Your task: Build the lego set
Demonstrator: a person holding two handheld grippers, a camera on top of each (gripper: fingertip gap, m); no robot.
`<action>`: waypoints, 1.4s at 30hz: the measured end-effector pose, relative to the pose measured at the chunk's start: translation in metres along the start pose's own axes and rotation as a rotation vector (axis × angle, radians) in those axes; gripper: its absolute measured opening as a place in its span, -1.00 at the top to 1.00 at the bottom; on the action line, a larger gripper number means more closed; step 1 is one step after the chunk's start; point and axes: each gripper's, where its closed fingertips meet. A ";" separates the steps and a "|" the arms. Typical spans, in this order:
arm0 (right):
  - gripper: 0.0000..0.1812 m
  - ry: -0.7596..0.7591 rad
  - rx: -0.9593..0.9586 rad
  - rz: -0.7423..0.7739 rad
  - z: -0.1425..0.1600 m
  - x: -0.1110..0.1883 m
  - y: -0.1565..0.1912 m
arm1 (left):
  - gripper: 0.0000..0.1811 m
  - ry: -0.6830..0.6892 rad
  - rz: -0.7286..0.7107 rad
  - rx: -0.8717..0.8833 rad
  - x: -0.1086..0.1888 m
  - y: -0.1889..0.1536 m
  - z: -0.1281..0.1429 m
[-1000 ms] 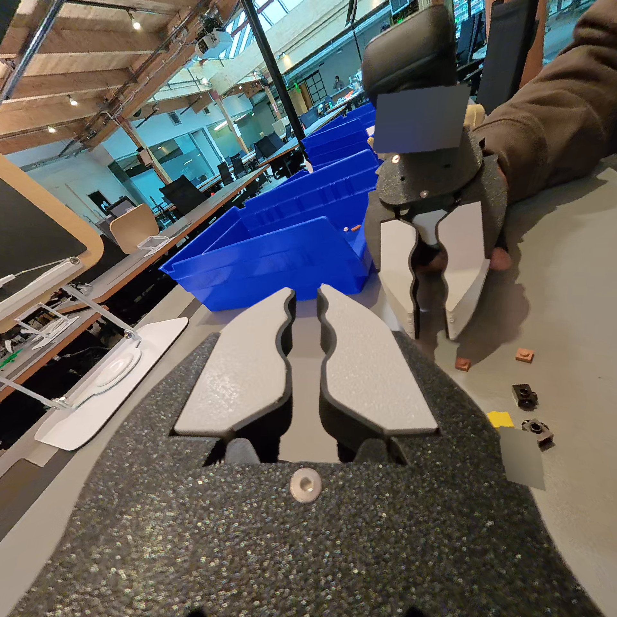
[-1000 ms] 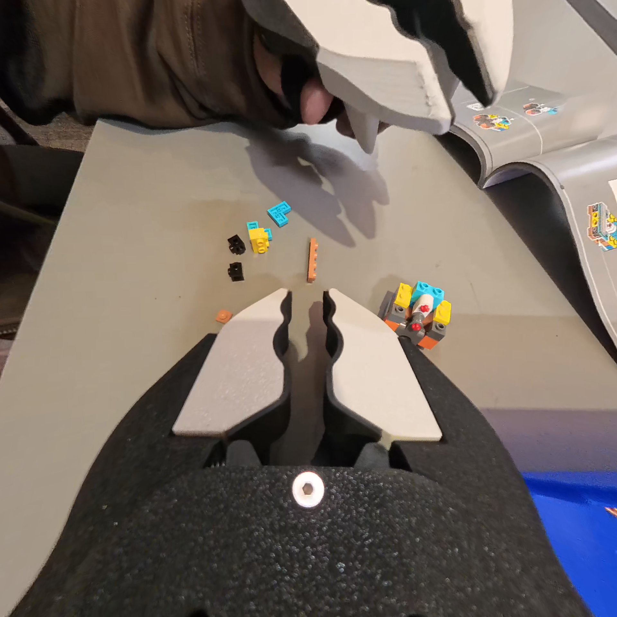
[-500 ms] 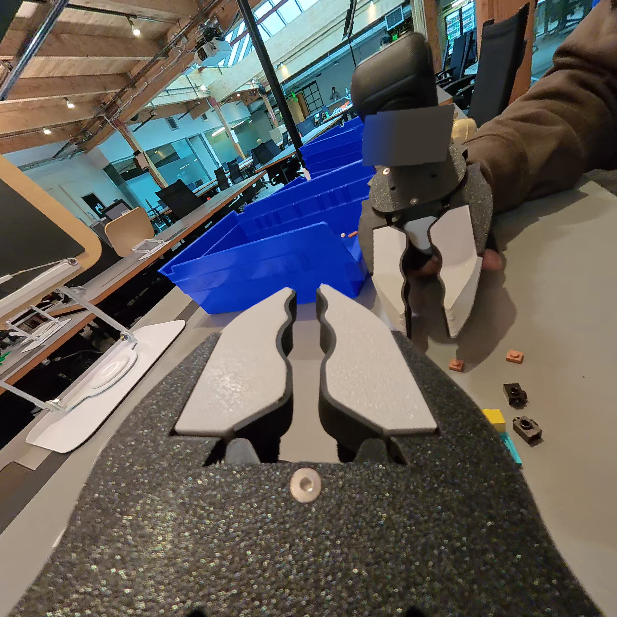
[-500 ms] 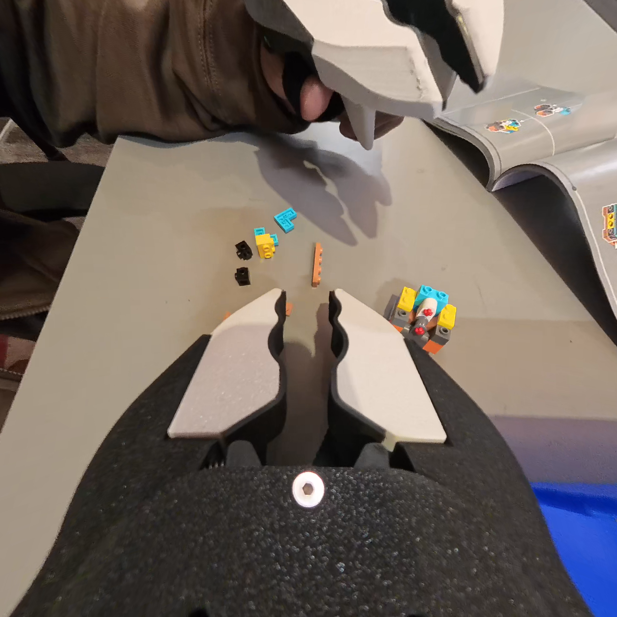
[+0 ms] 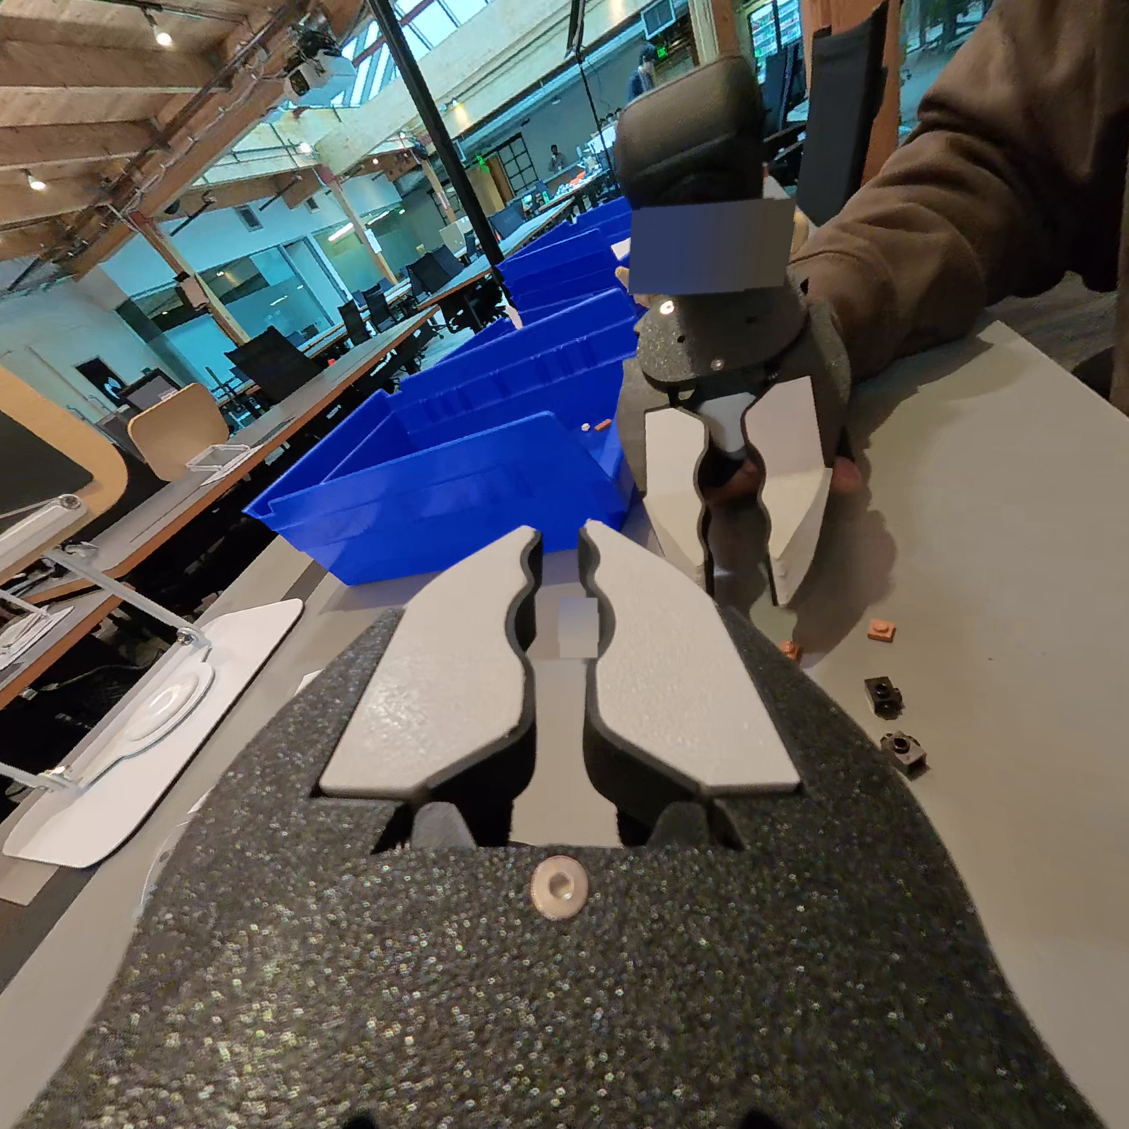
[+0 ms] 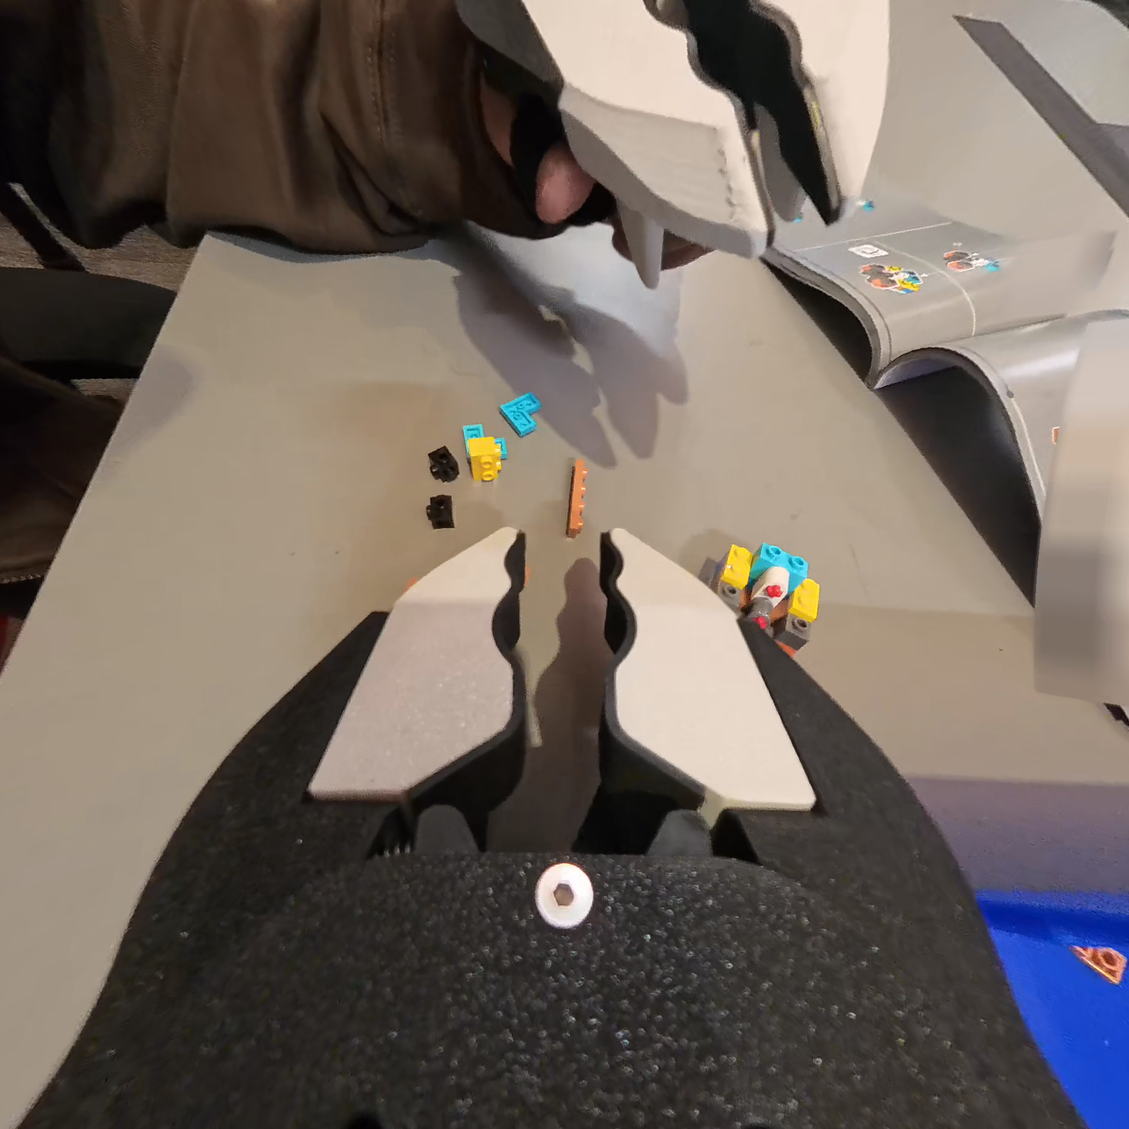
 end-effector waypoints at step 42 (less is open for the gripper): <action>1.00 0.201 0.070 -0.151 0.024 -0.014 0.014 | 0.88 0.030 0.121 0.039 -0.004 -0.020 0.007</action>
Point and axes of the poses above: each gripper's, where its closed fingertips meet, x back along the fingers, z out of its underside, y = z × x across the jaws, and after that the axes turned 1 degree about -z, right-handed
